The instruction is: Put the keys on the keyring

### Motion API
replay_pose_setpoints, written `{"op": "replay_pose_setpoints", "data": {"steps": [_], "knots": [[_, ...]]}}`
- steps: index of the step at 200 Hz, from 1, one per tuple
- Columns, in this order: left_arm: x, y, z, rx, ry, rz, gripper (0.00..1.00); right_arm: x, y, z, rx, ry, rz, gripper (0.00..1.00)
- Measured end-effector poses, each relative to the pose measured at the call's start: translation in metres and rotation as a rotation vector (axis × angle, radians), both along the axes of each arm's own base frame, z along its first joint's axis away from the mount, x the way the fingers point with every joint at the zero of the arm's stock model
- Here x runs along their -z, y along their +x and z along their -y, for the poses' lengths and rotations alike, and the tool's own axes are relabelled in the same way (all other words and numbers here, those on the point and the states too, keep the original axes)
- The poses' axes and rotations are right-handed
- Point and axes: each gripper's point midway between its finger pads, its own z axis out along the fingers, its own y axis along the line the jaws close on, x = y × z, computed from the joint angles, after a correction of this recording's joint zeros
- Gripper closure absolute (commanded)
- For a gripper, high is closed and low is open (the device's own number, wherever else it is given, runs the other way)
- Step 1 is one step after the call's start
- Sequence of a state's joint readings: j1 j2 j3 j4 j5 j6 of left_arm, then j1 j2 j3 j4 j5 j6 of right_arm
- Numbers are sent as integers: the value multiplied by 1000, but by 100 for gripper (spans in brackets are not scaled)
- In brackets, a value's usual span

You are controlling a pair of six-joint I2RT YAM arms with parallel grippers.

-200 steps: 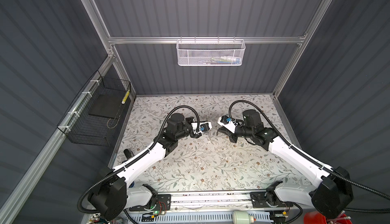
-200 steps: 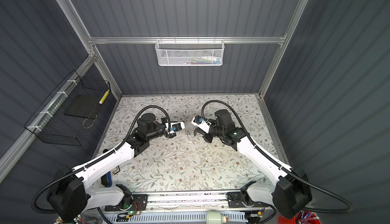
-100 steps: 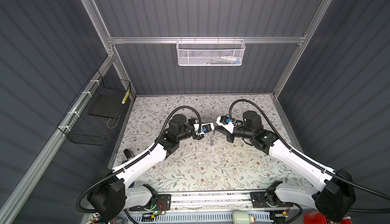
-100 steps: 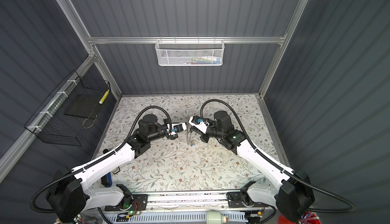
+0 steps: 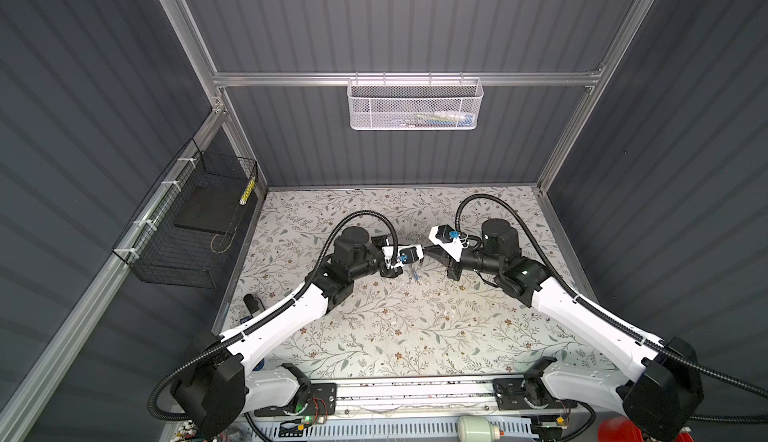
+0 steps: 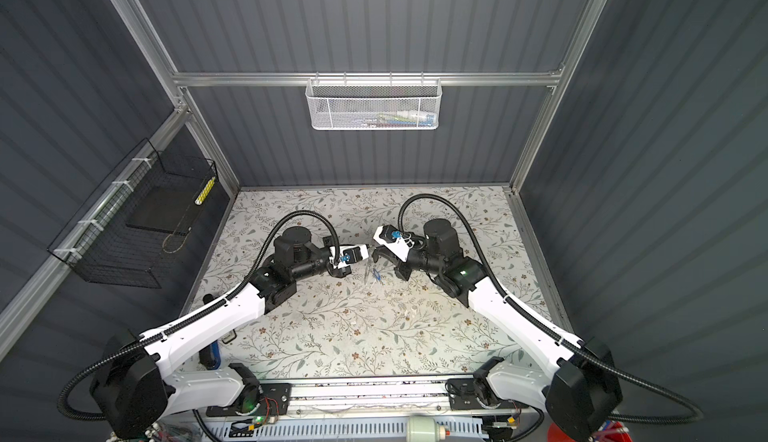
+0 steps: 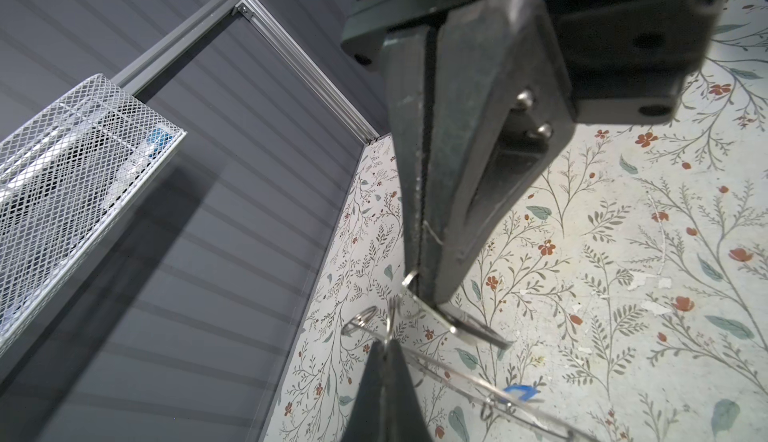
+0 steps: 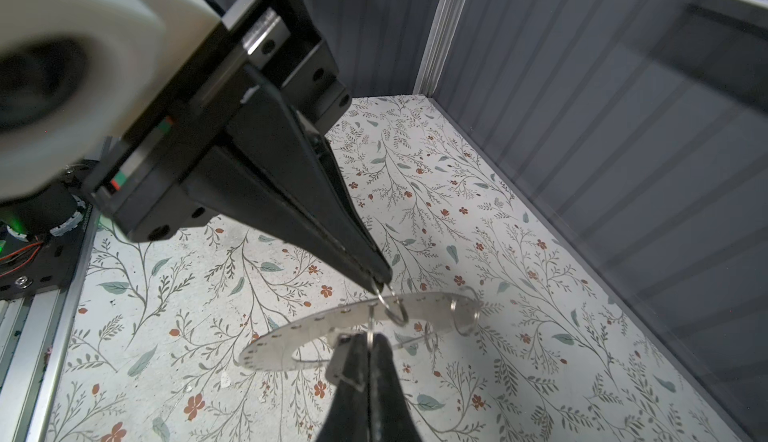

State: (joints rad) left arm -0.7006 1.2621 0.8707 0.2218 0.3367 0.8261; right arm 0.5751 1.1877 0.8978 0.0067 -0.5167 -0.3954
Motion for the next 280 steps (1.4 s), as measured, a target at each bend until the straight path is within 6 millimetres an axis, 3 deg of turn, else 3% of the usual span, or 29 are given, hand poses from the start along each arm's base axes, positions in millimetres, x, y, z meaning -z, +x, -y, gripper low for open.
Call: {"op": "replay_pose_setpoints", "data": {"steps": [280], "knots": [[-11, -2, 0, 3, 26, 2, 100, -3, 9, -3, 55, 69, -37, 100]]}}
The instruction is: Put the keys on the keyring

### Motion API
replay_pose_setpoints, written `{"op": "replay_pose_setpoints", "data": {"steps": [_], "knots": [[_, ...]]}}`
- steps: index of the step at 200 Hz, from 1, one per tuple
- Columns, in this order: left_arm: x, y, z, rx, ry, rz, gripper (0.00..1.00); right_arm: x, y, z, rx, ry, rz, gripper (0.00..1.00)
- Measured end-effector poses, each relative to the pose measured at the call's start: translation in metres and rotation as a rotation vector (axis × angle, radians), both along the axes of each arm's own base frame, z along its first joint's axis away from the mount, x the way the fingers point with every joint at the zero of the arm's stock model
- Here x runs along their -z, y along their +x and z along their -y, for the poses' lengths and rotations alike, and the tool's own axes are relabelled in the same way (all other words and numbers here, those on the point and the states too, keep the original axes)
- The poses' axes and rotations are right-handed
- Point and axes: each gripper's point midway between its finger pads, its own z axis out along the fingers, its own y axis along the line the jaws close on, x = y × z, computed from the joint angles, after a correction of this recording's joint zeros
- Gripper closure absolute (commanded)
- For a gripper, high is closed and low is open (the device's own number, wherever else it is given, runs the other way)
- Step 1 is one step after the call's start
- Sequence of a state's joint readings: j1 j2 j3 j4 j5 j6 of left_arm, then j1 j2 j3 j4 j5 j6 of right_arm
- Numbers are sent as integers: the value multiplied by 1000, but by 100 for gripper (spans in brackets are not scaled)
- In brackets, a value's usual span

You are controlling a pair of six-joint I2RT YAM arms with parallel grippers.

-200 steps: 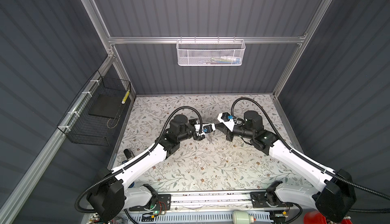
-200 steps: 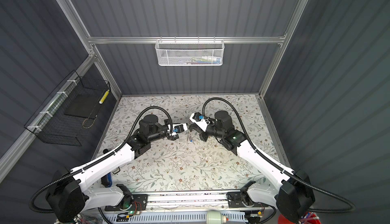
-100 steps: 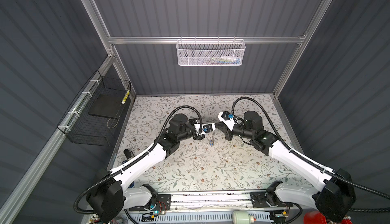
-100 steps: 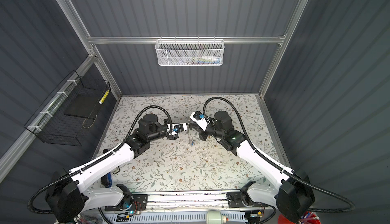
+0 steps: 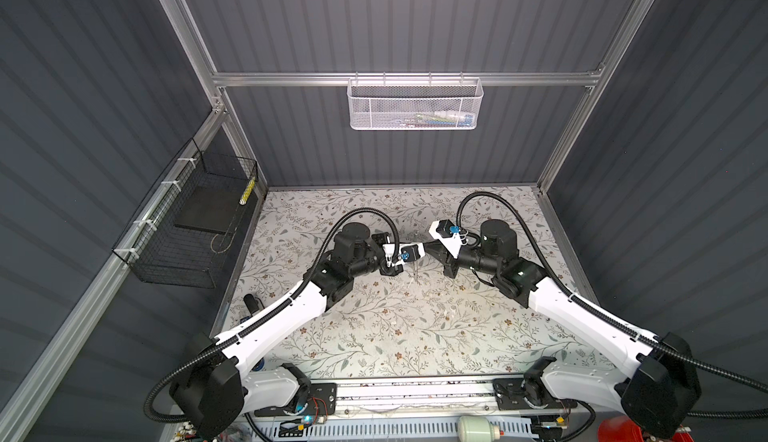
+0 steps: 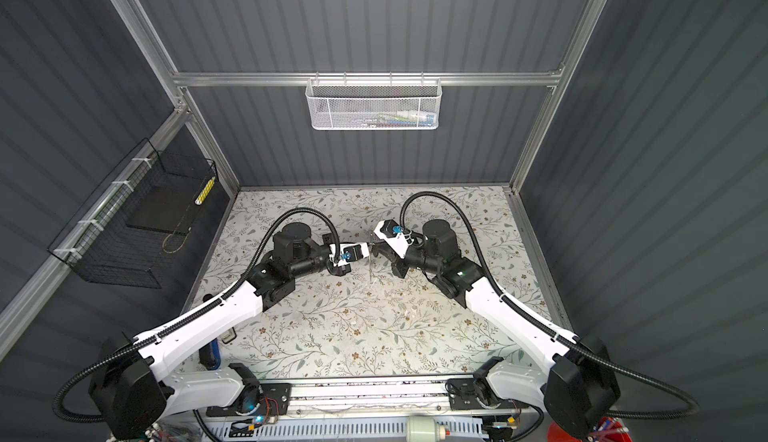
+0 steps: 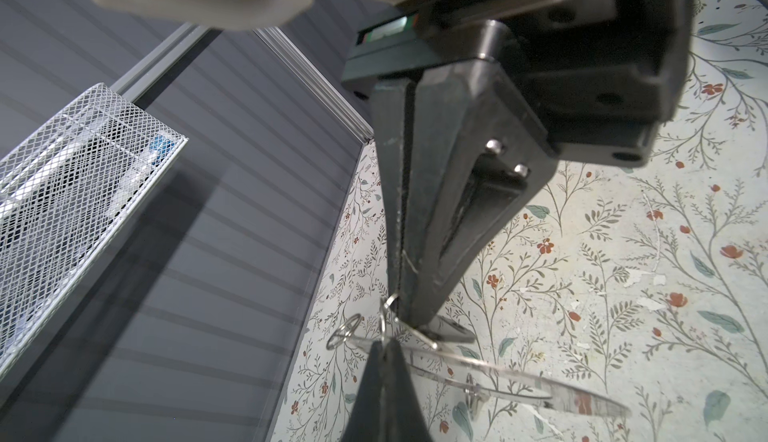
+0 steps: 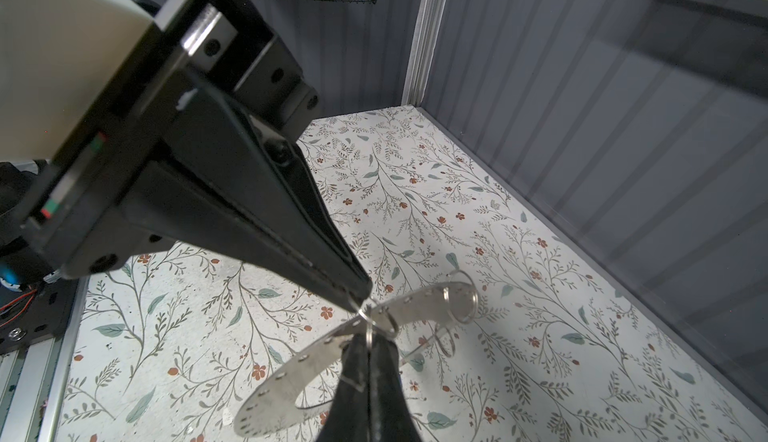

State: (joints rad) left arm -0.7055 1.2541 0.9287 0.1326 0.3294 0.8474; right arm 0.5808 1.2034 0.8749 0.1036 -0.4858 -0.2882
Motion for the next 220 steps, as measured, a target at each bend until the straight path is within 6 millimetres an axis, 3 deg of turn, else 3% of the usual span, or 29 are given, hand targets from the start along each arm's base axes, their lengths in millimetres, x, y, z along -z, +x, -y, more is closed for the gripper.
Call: {"op": "replay_pose_setpoints", "data": {"steps": [220], "knots": [[2, -2, 3, 25, 47, -33, 100, 3, 3, 13, 34, 40, -71, 100]]}}
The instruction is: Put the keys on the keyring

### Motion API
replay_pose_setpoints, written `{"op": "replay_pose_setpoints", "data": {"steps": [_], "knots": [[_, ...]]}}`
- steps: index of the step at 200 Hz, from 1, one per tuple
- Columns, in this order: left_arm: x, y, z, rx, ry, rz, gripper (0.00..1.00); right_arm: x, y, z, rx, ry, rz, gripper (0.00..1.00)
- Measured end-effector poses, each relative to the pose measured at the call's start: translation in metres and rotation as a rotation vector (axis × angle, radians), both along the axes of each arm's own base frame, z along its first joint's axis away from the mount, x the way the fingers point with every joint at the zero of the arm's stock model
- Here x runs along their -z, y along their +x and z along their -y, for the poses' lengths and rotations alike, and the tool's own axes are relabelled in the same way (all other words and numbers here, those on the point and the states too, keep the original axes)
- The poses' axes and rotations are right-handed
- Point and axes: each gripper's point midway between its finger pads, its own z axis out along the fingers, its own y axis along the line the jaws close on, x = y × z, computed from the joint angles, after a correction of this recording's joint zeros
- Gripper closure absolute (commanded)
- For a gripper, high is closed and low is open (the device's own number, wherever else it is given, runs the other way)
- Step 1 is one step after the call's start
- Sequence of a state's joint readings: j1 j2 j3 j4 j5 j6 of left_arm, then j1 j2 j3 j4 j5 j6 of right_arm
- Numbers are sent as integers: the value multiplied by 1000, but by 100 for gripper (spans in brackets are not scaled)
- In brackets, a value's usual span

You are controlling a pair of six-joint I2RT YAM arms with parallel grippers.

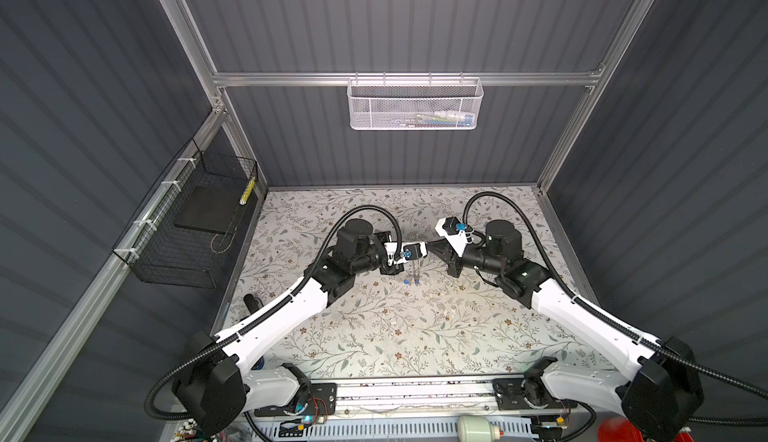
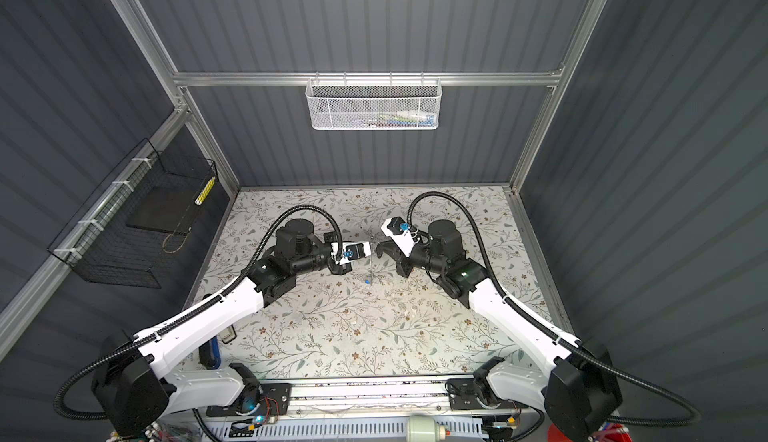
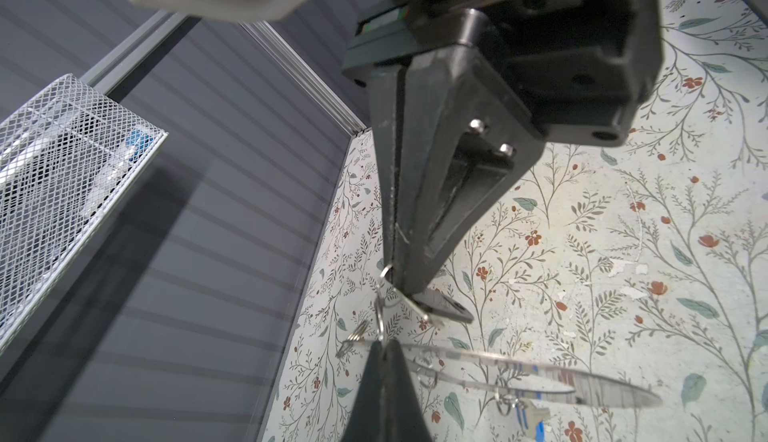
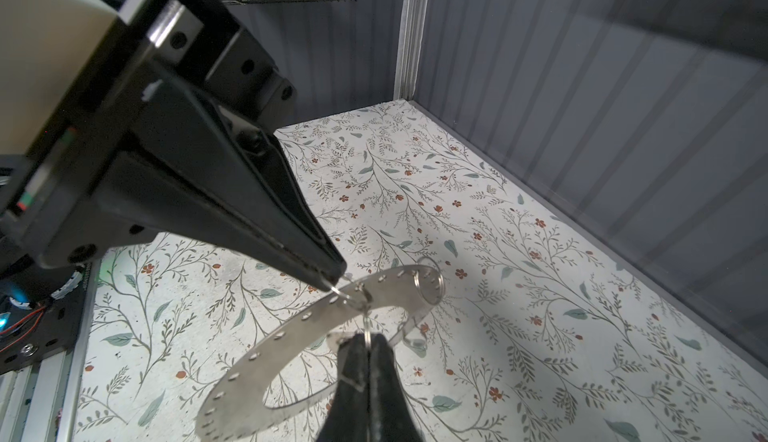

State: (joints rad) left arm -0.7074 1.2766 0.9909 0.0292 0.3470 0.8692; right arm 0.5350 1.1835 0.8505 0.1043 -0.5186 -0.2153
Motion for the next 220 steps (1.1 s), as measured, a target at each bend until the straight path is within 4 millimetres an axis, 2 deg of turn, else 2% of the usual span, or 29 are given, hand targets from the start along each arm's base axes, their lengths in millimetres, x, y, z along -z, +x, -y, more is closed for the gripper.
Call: {"op": "replay_pose_setpoints", "data": {"steps": [105, 152, 189, 203, 220], "knots": [[-7, -10, 9, 83, -20, -59, 100, 3, -10, 3, -74, 51, -110, 100], [-21, -8, 5, 104, -121, -146, 100, -7, -11, 3, -130, 88, -127, 100], [-28, -7, 6, 132, -180, -199, 100, -16, -10, 4, -150, 94, -128, 92], [-30, -7, 7, 141, -201, -219, 100, -16, -10, 6, -155, 89, -129, 81], [-33, -6, 8, 154, -227, -245, 100, -16, -9, 10, -157, 77, -142, 73]]}}
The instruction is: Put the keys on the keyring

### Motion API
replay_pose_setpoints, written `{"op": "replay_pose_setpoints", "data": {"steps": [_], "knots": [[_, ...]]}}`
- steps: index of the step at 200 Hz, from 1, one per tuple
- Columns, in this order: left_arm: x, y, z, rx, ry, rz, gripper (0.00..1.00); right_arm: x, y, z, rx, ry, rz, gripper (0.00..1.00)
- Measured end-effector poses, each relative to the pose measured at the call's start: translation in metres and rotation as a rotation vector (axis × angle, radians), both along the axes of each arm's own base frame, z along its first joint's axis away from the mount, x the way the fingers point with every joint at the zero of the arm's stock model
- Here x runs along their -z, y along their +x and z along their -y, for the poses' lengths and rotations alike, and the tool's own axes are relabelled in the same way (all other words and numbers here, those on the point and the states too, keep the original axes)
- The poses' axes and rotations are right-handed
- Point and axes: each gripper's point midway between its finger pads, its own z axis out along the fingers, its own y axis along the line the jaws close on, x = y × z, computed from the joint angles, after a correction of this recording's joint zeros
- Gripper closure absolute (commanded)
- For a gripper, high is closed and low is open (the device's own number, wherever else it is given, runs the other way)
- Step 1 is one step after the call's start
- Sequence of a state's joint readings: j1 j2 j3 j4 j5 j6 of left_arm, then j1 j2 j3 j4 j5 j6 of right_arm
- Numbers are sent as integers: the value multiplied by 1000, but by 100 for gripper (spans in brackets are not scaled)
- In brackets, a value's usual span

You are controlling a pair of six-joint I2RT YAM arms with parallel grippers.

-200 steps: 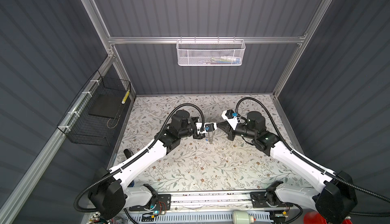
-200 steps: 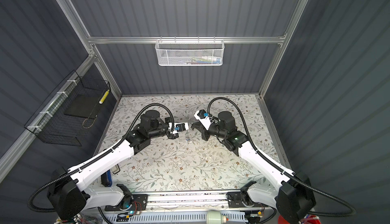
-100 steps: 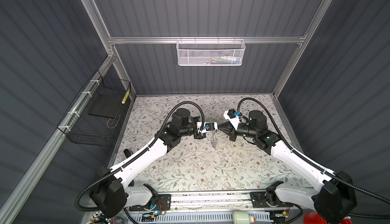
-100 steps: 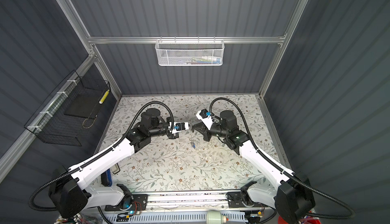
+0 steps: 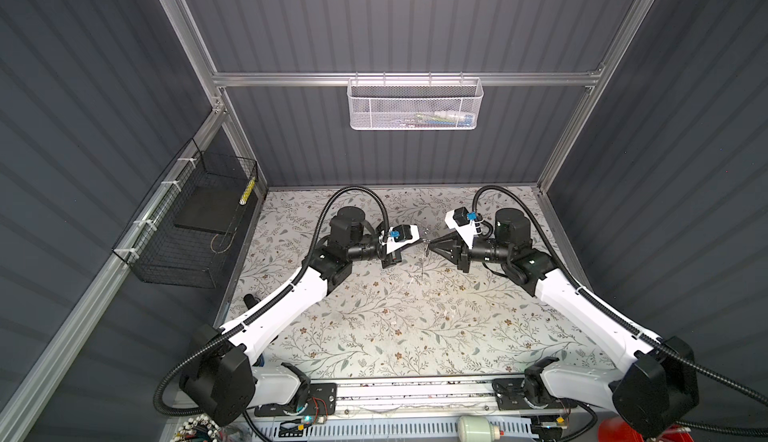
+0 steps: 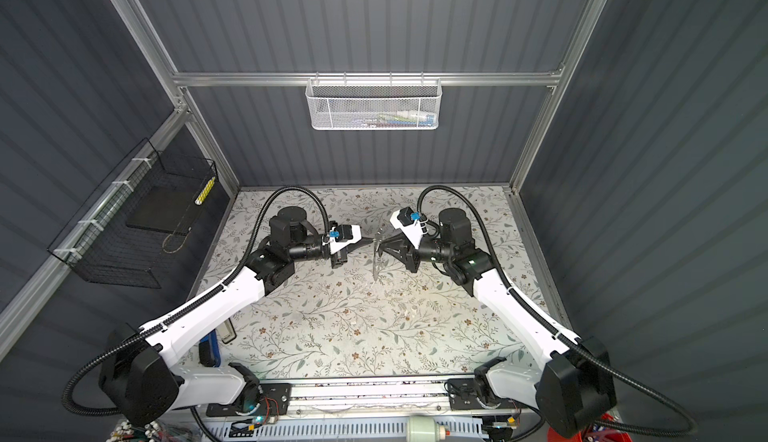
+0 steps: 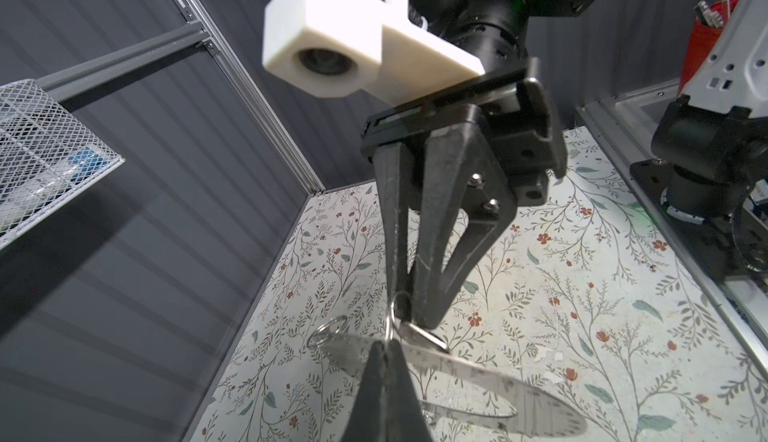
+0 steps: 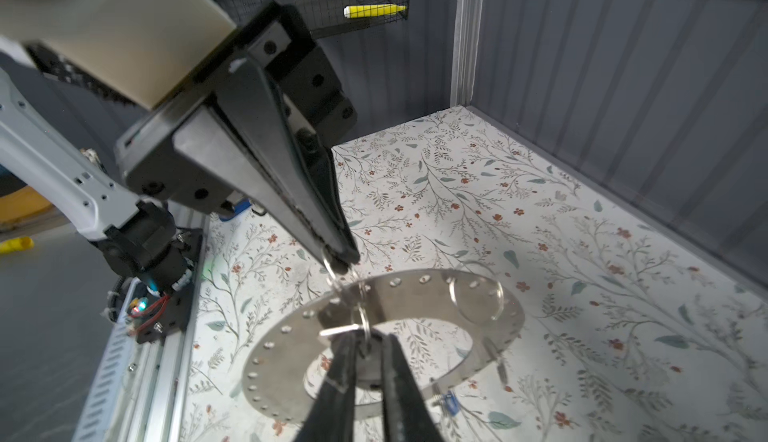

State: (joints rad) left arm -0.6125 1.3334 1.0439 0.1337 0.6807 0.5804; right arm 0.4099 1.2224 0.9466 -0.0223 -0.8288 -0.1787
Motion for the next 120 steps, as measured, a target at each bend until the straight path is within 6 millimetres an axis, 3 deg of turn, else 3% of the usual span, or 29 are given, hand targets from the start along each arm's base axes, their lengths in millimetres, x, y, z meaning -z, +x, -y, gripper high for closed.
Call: {"op": "replay_pose_setpoints", "data": {"steps": [19, 44, 74, 120], "knots": [[-3, 2, 1, 13, -33, -37, 100, -6, 0, 6, -9, -16, 2, 63], [-5, 4, 4, 39, -72, -89, 100, -15, -5, 15, -13, -43, 56, 57], [-8, 4, 8, 63, -106, -135, 100, -29, -18, 21, -26, -54, 118, 55], [-7, 0, 10, 91, -112, -157, 100, -54, -16, 19, -28, -33, 175, 56]]}}
